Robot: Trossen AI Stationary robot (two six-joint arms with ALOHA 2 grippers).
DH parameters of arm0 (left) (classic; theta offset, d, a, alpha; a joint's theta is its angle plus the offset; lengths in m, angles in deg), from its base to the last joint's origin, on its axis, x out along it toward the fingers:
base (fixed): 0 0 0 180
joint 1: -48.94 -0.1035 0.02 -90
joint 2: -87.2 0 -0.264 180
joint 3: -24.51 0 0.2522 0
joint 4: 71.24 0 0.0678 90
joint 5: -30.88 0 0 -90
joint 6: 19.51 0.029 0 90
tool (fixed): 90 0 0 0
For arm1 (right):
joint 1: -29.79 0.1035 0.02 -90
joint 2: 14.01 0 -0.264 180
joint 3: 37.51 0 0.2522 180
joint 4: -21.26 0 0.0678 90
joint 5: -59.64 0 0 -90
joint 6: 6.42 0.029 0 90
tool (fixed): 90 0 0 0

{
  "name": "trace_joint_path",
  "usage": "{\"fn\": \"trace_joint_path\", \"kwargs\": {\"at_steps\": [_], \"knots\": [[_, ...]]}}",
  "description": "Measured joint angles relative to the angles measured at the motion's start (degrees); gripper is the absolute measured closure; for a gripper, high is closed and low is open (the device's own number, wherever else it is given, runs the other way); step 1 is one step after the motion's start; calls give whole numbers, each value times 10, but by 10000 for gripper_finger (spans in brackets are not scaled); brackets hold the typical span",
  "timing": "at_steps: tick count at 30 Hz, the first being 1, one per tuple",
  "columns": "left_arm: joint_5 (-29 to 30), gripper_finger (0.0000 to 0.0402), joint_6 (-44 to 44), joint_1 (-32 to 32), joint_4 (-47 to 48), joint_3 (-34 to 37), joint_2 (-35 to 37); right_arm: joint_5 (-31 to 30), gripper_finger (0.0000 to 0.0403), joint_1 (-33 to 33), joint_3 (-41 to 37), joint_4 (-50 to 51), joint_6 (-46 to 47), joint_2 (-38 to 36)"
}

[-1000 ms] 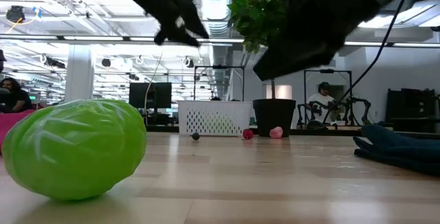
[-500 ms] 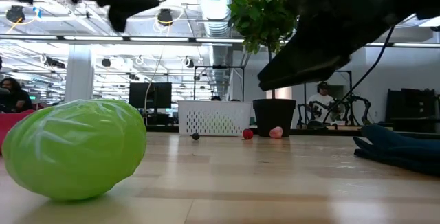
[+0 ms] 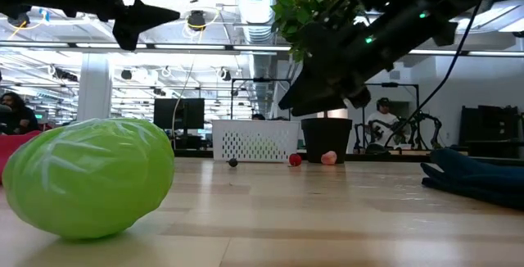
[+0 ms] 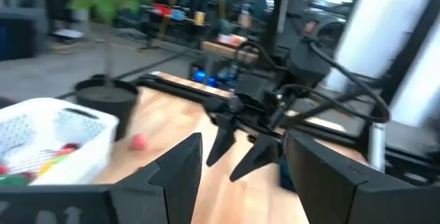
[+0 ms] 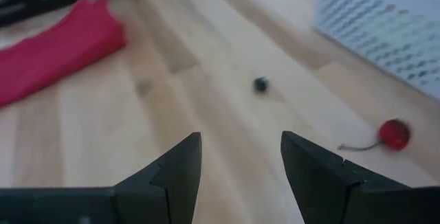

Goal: Pick and placing Produce into tupperware
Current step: Put the blueberry into the white basket

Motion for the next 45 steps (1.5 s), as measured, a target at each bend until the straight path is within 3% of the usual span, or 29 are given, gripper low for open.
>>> {"fn": "trace_joint_path", "kwargs": {"at_steps": [6, 12, 18, 24, 29, 36, 45], "knots": [[18, 204, 0, 0, 27, 0, 0, 9, 182, -33, 0, -40, -71, 0], [50, 204, -11, -2, 45, -1, 0, 83, 182, -75, 0, -51, -60, 0], [98, 204, -34, -11, 91, -1, -35, 90, 182, -62, 0, -41, -45, 0], [43, 204, -61, -71, 92, -2, -102, 90, 182, -43, 0, -31, -45, 0], [-42, 204, -89, -149, 95, -15, -174, 90, 182, -24, 0, 0, -29, 0], [-101, 204, -69, -208, 144, -97, -294, 90, 182, 19, 0, 37, 0, 0], [-152, 204, 25, -216, 225, -225, -429, 85, 182, 70, 0, 37, 22, 0]]}}
